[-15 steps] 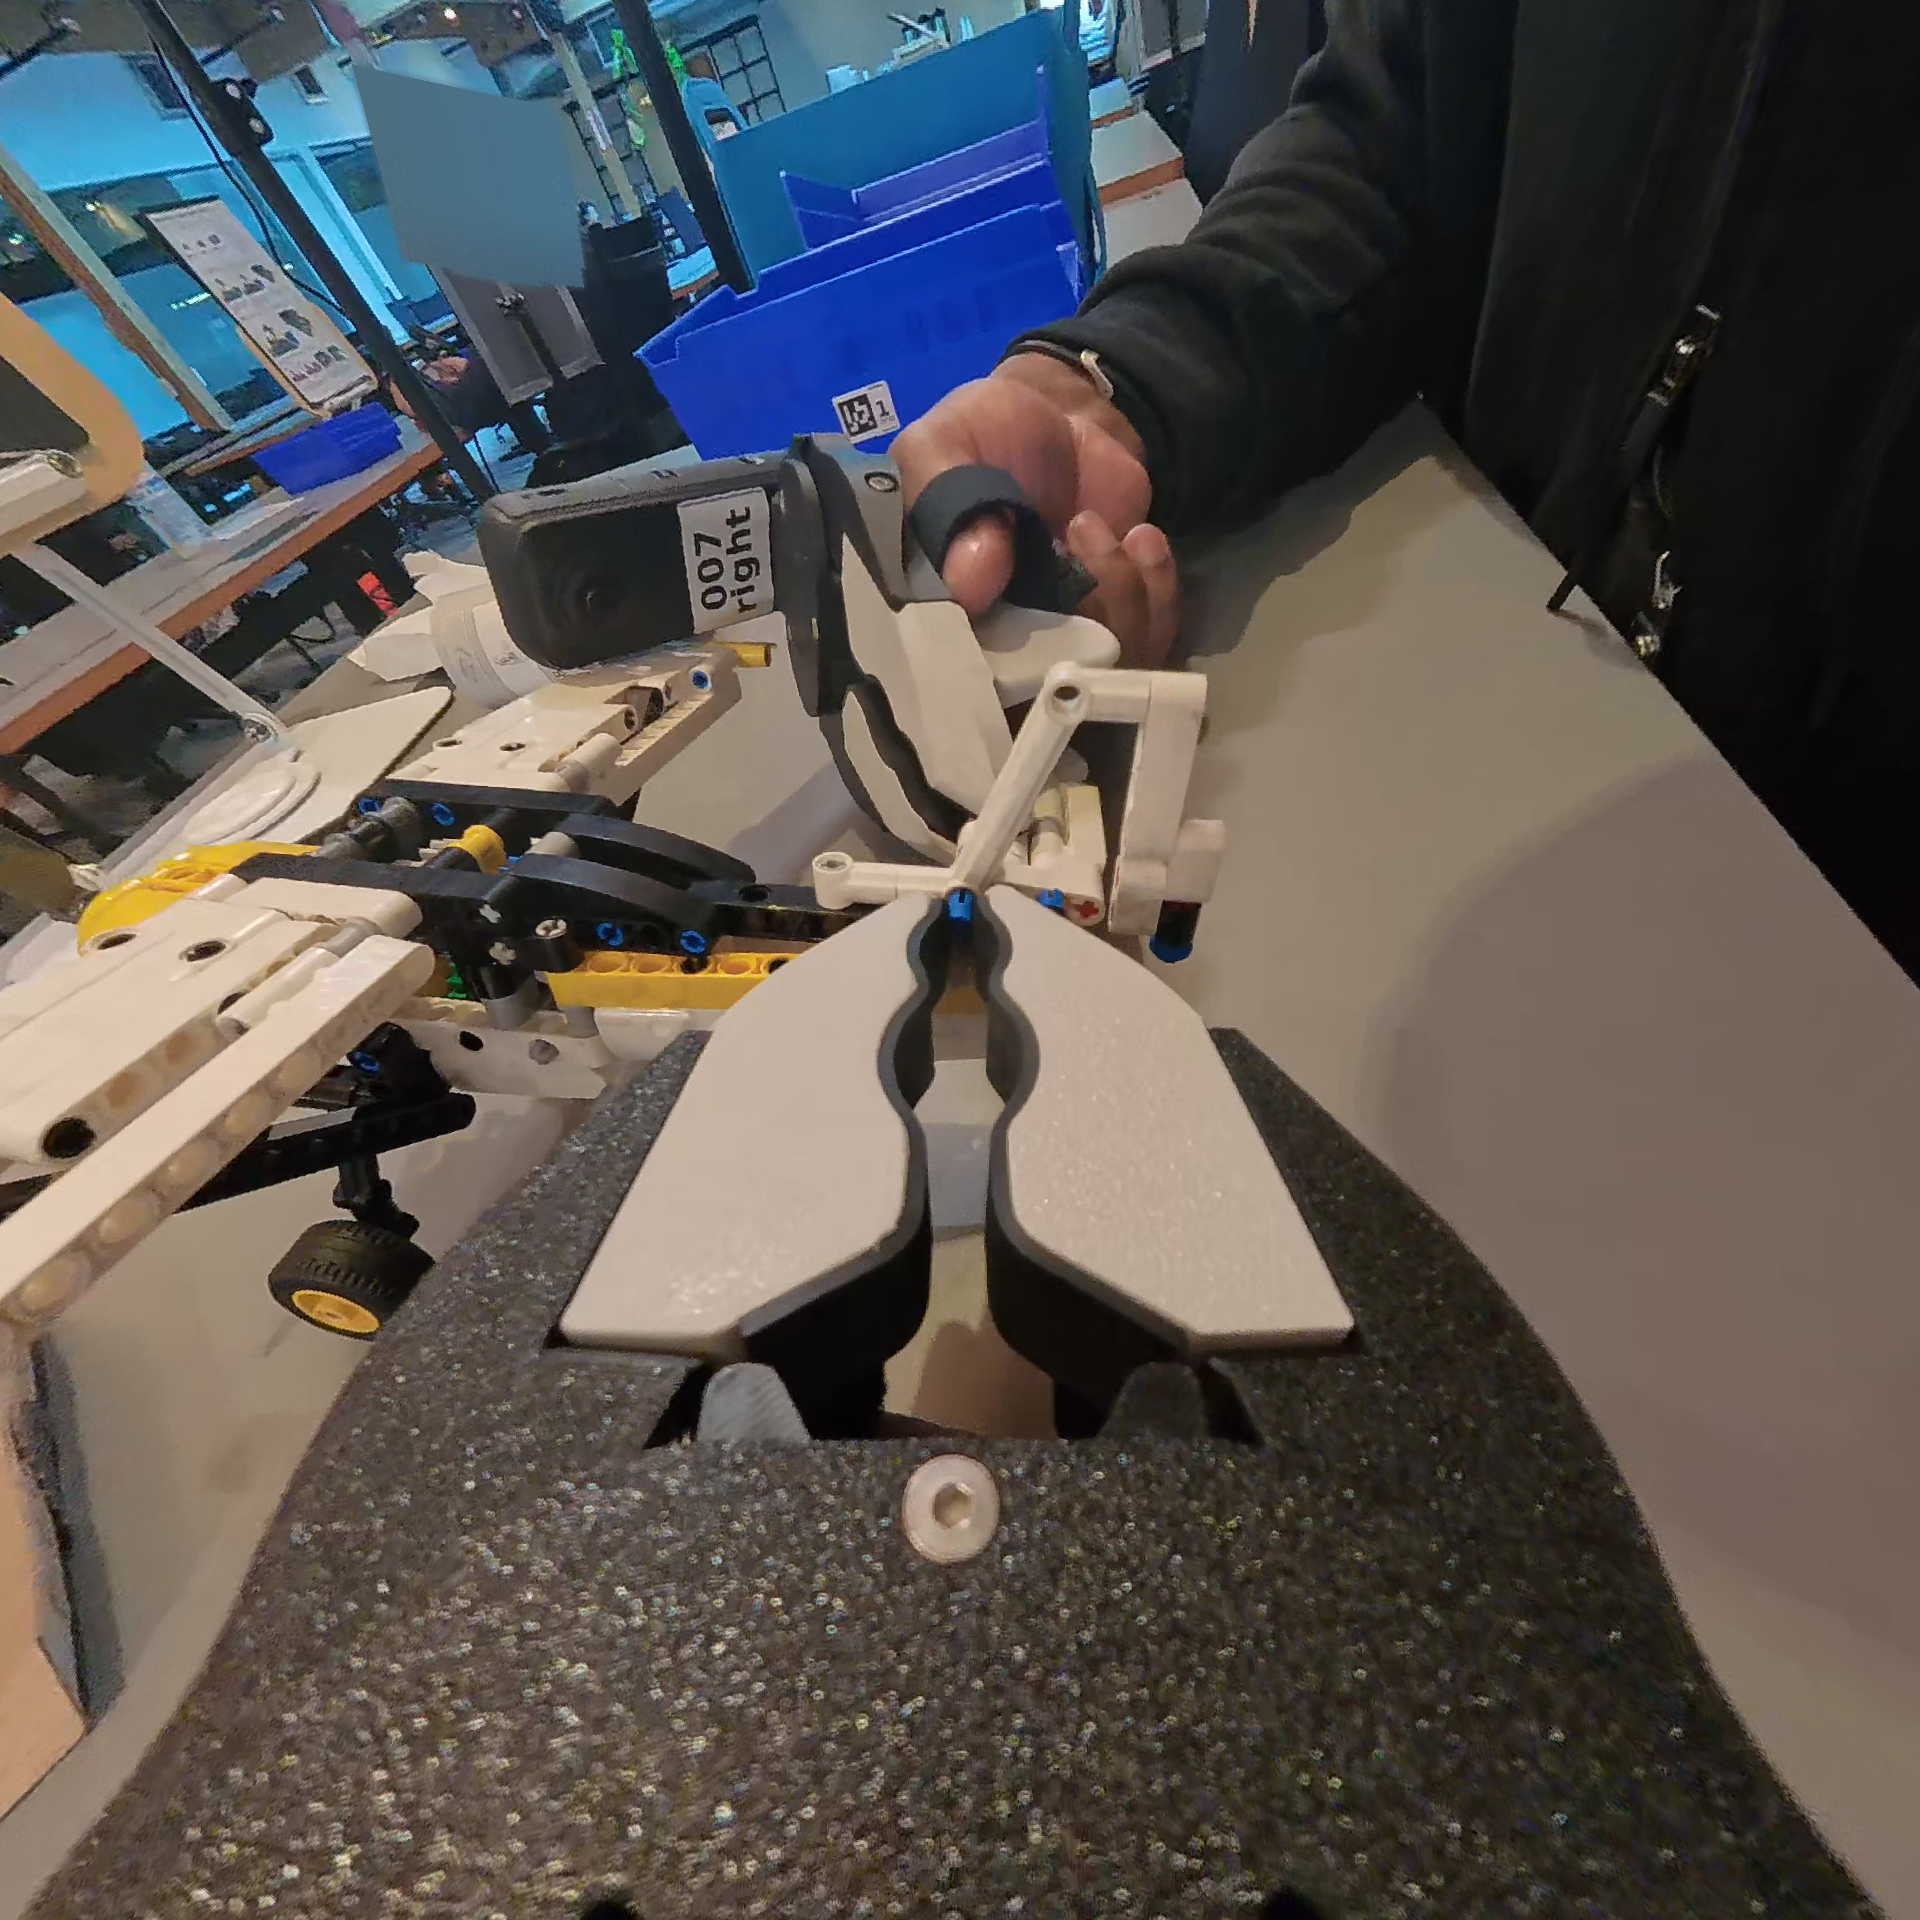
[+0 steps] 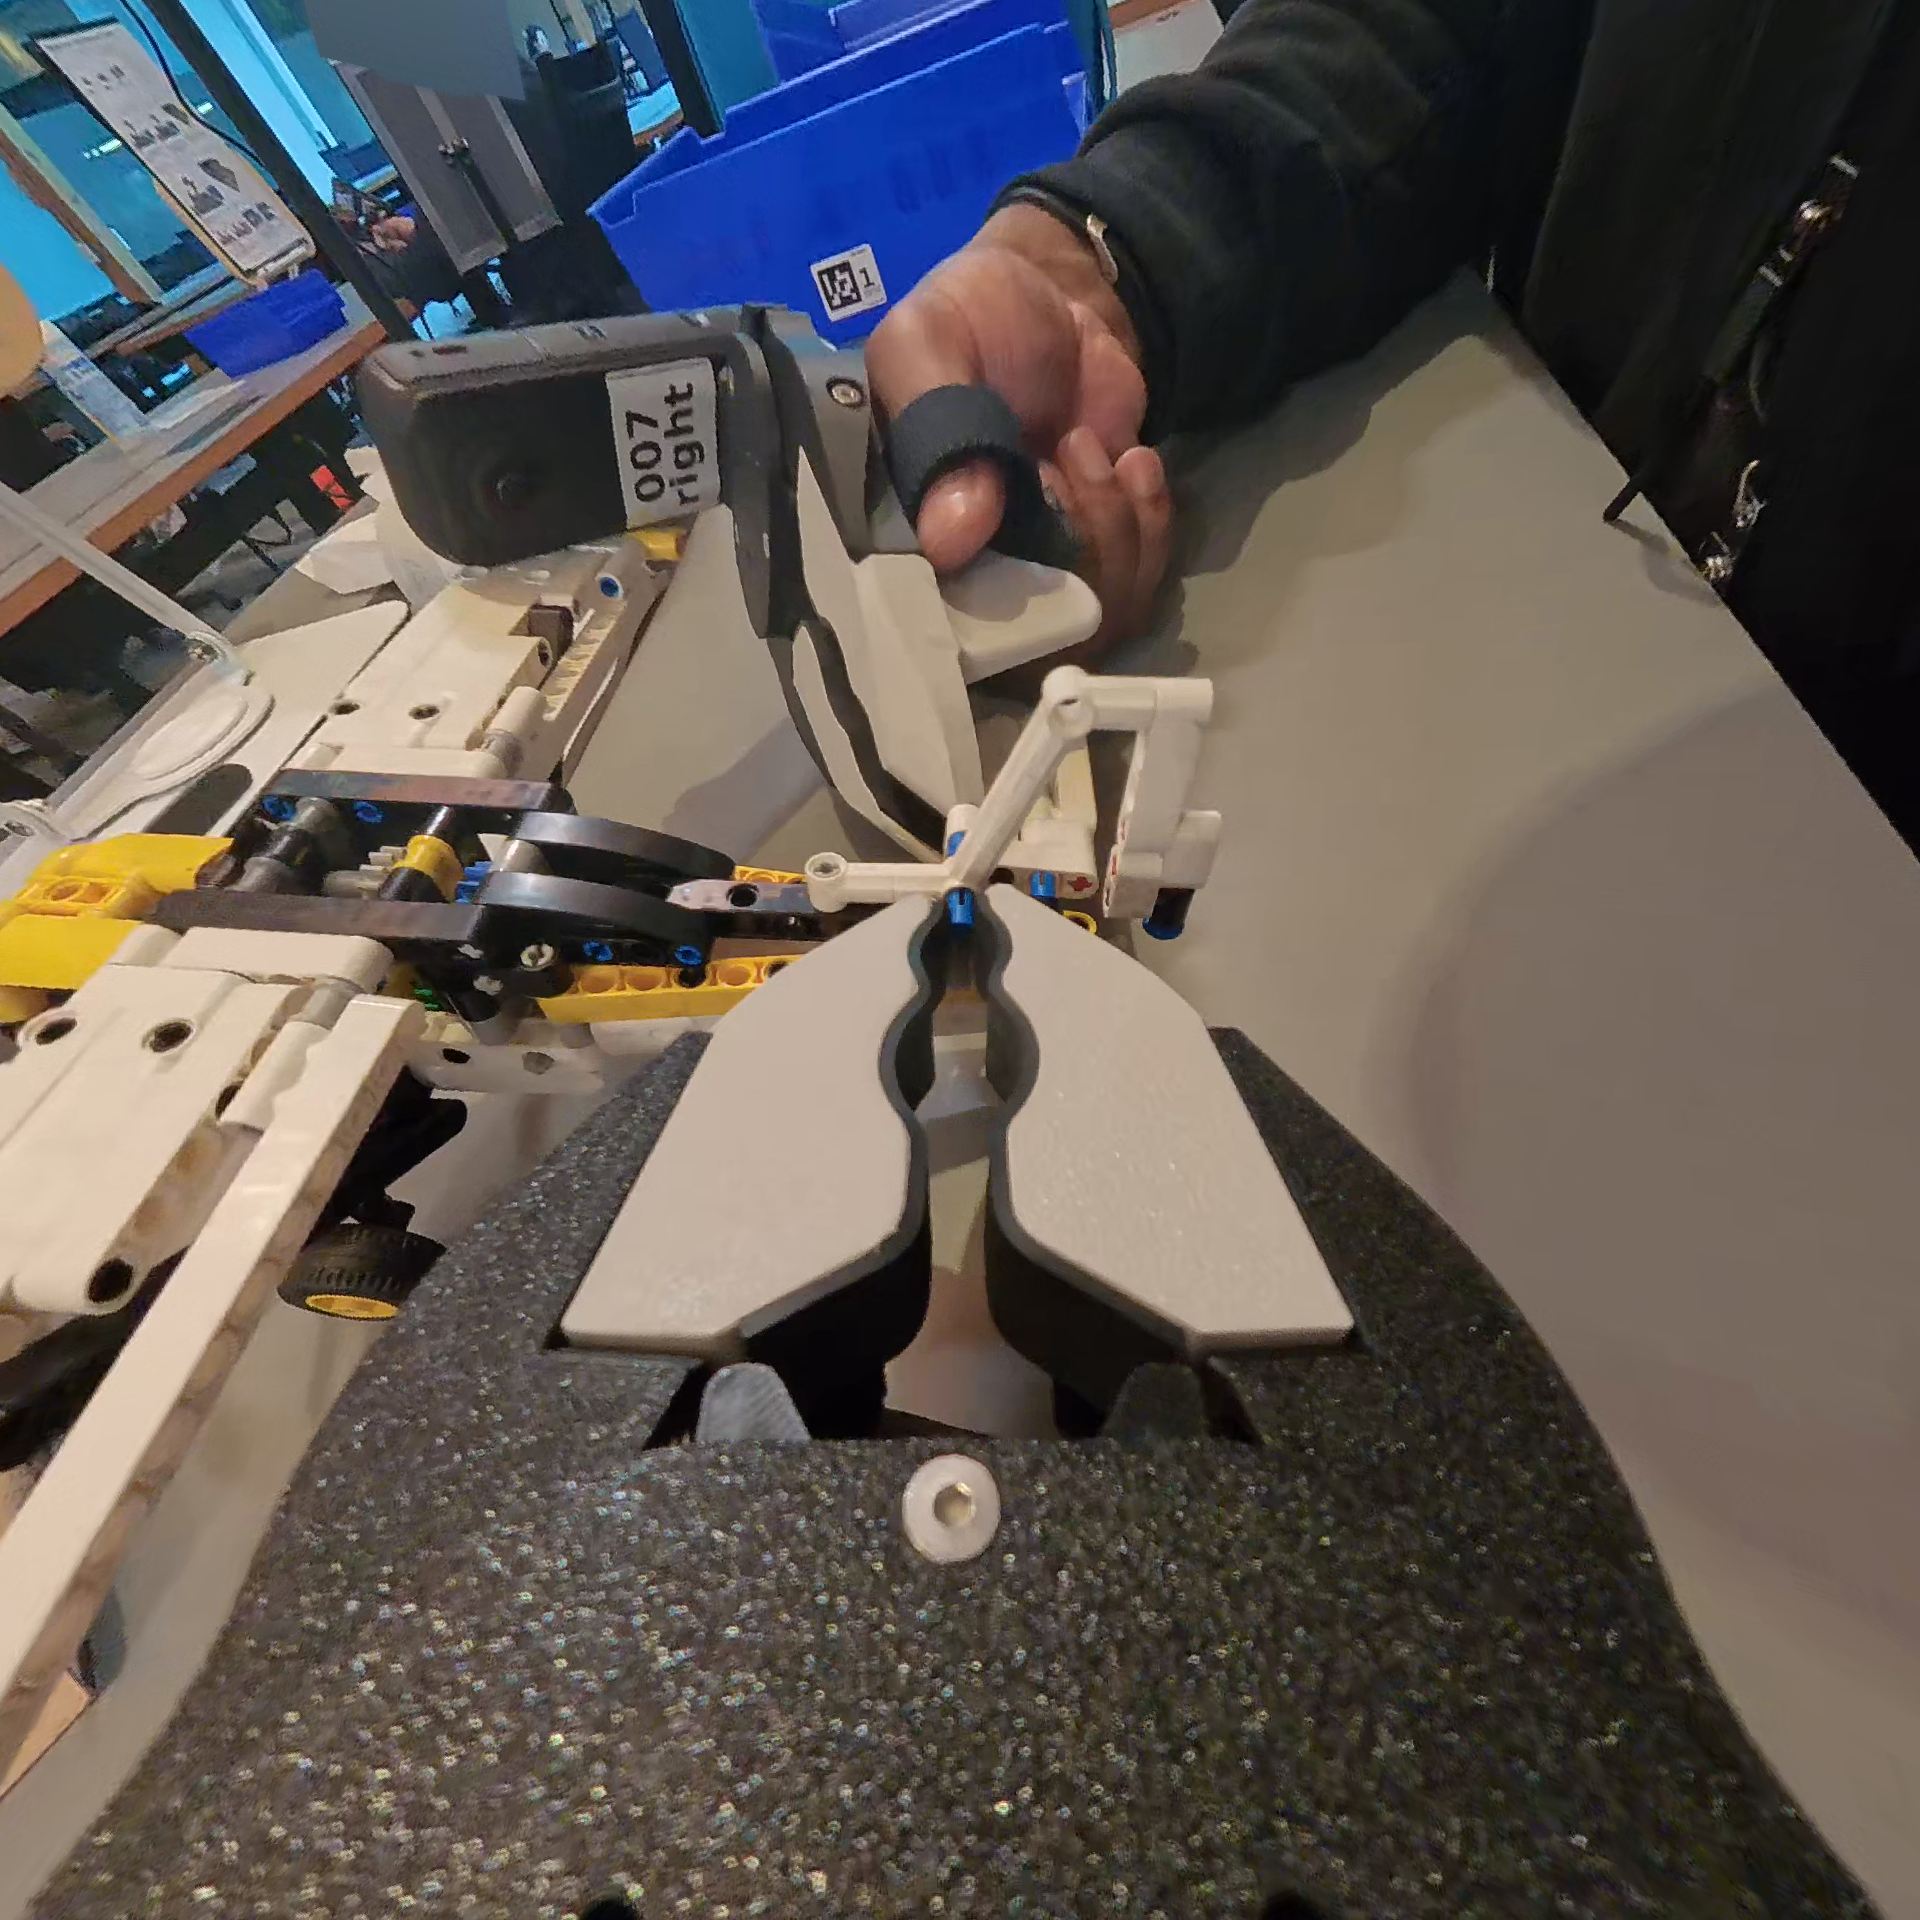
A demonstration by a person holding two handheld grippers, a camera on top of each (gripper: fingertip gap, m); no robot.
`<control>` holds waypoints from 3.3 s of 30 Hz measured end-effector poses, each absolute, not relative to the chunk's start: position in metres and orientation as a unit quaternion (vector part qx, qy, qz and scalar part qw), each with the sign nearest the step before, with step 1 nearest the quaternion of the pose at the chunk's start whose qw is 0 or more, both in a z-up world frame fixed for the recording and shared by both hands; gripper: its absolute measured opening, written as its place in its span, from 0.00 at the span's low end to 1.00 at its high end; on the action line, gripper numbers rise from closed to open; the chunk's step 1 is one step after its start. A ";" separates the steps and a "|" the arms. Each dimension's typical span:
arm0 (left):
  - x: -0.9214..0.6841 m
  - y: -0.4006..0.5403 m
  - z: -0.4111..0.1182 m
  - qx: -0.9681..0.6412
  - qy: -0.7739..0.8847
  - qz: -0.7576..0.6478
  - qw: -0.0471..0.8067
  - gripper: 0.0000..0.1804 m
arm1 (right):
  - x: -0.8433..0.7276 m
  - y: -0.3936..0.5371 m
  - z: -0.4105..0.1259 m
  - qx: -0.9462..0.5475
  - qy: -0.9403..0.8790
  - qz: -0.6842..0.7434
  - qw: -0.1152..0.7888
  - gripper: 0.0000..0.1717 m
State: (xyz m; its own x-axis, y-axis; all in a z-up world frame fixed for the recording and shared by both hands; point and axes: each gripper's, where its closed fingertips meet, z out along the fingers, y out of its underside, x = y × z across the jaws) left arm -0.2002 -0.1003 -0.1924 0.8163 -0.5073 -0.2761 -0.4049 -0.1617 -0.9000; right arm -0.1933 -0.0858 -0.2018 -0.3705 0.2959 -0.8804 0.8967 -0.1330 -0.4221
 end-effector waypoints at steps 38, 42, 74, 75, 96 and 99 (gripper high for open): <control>-0.201 -0.096 -0.188 -0.750 0.291 -0.008 0.594 0.02 | -0.179 -0.080 -0.216 0.387 0.756 -0.513 0.123 0.04; -0.201 -0.093 -0.182 -0.738 0.283 -0.012 0.612 0.02 | -0.176 -0.079 -0.205 0.413 0.699 -0.545 0.209 0.05; -0.189 -0.093 -0.185 -0.728 0.318 -0.016 0.607 0.02 | -0.178 -0.079 -0.194 0.465 0.602 -0.573 0.304 0.04; -0.189 -0.093 -0.184 -0.728 0.316 -0.016 0.609 0.02 | -0.178 -0.079 -0.194 0.465 0.600 -0.575 0.304 0.04; -0.182 -0.103 -0.194 -0.725 0.368 -0.036 0.581 0.02 | -0.172 -0.088 -0.201 0.476 0.617 -0.552 0.295 0.04; -0.181 -0.104 -0.193 -0.721 0.371 -0.041 0.583 0.02 | -0.171 -0.090 -0.201 0.471 0.621 -0.551 0.298 0.04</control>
